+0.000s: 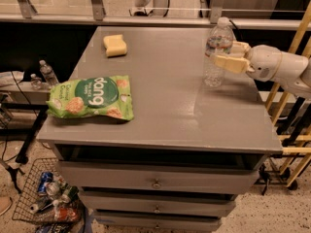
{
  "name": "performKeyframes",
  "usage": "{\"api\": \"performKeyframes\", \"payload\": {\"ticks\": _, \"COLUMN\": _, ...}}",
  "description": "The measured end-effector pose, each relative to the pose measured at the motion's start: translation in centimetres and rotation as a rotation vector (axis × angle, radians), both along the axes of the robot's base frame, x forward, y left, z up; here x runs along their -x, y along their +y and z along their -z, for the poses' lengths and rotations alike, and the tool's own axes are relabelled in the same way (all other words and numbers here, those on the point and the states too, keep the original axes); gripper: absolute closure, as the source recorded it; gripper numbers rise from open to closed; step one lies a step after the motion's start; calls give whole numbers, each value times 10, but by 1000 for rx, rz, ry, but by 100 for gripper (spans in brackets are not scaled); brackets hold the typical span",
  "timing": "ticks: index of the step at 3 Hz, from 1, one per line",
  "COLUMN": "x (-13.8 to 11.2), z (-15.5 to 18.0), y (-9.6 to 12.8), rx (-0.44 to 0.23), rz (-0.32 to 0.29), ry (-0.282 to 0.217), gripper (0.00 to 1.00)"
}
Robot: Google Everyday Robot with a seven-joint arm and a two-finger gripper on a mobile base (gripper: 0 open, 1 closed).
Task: Place water bottle upright
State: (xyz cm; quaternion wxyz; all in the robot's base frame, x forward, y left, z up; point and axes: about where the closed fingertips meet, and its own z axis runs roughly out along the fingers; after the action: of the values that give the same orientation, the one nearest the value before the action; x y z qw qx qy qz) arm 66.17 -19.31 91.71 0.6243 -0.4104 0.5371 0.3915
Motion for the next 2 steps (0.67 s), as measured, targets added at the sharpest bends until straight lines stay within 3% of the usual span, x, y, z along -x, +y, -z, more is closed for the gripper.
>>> {"api": "performKeyframes", "payload": {"ticks": 1, "x": 0, "z": -1, "y": 3, "rx": 0, "rz": -5, "ry": 0, "gripper": 83}}
{"api": "performKeyframes", "payload": {"ticks": 2, "x": -1, "z": -1, "y": 7, "rx": 0, "rz": -11, "ry": -1, "gripper": 59}}
